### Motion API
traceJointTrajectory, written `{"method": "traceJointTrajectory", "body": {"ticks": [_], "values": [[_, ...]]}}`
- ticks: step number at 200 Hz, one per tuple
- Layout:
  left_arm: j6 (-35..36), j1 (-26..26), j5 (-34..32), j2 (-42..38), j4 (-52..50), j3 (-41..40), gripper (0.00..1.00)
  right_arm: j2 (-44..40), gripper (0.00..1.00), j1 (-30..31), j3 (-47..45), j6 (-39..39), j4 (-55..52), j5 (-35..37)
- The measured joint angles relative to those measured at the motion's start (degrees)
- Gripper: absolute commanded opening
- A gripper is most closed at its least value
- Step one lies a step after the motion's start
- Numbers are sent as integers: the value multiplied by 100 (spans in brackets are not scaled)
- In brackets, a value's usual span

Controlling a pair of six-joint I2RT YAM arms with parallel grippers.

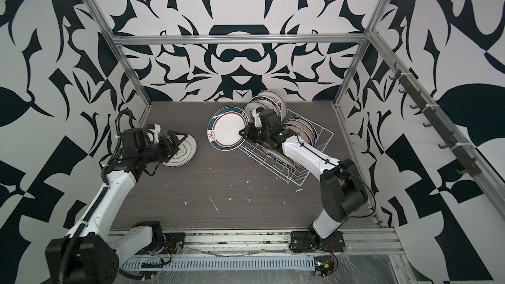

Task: Unload the plates from the dish rack
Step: Place the plate on the plate.

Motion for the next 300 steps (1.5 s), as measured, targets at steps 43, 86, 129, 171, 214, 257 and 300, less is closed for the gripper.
{"method": "traceJointTrajectory", "body": {"ticks": [43,86,129,171,214,257,300], "values": [[-160,-107,170,326,435,-63,95,446,0,365,44,728,649,-492],[-323,-116,334,431,850,-280,79,879,0,763,127,1193,1250,-831],[-350,-120,463,590,1038,-356,50,1268,0,837,214,1572,1707,-1012],[-365,-114,470,595,1049,-387,28,1416,2,844,413,1685,1882,-1106],[-354,-92,468,595,999,-387,14,1521,9,846,542,1738,1971,-1187],[-382,-68,566,595,1001,-382,6,1622,20,841,546,1753,1958,-1209],[-269,-74,505,590,745,-319,1,1690,32,879,564,1665,1871,-1204]]}}
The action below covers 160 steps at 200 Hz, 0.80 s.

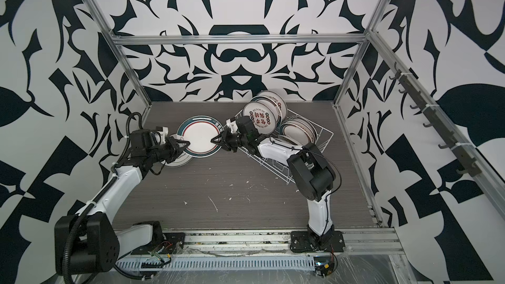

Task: Unload the plates from the dish rack
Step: Place the plate on the plate.

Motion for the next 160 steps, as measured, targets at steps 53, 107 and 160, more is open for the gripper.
{"method": "traceJointTrajectory", "body": {"ticks": [53,107,160], "values": [[243,55,-254,-199,-721,273,0,-144,42,13,472,-883,-1270,365],[461,726,-498,-249,-1353,358,0,-723,48,-50,1154,-2168,-3263,1613],[660,1392,-920,-273,-1862,505,0,-1215,59,-238,1488,-3101,-4562,2597]]}}
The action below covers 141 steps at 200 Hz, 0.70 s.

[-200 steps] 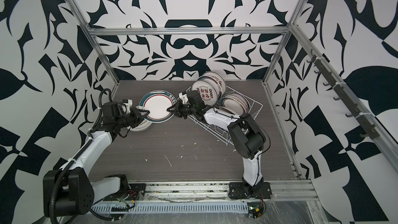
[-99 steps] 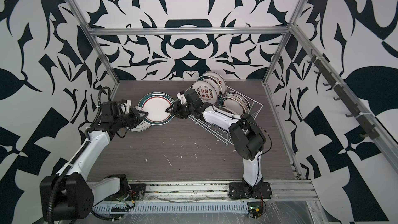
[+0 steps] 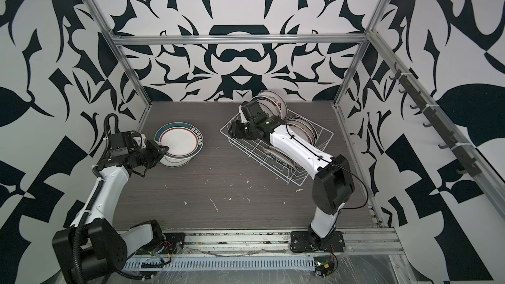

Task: Unload the plates from the dish rack
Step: Place the plate on the plate.

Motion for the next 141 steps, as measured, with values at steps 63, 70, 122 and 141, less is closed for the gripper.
{"method": "traceJointTrajectory", "body": {"ticks": [63,70,122,141], "values": [[68,490,-470,516,-44,9,0,-861,89,-402,-105,-610,-647,267],[68,498,-498,581,-42,9,0,-940,99,-439,-118,-649,-671,273],[59,518,-706,1296,-31,68,0,-1207,99,-555,-284,-970,-848,278],[42,518,-763,1467,9,74,1,-1220,99,-588,-374,-1010,-885,271]]}}
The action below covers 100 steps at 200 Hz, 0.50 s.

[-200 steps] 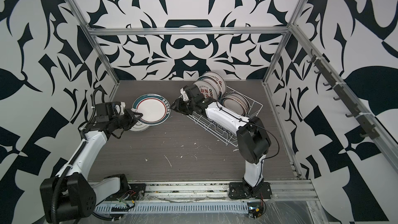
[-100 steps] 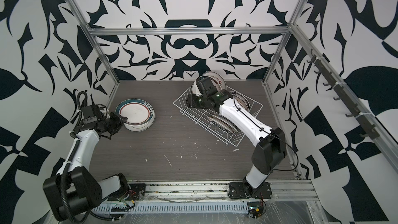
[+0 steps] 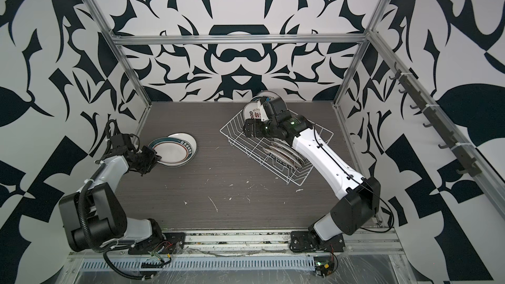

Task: Unload the plates from the dish rack
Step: Place the plate on the plate.

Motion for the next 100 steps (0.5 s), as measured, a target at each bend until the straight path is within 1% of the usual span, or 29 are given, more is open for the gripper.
{"method": "traceJointTrajectory", "body": {"ticks": [14,27,58,86,100], "values": [[-22,0,-9,90,50,0,2,-2,99,-22,-50,-13,-22,0],[-28,0,-4,144,109,15,5,-11,100,-48,-66,-26,-44,4],[-55,0,55,387,319,111,15,-107,99,-92,-68,-79,-39,70],[-81,0,-37,625,382,160,24,-269,99,-168,-140,-85,42,92],[-83,0,-72,695,376,160,25,-350,100,-208,-188,-70,98,87]]}}
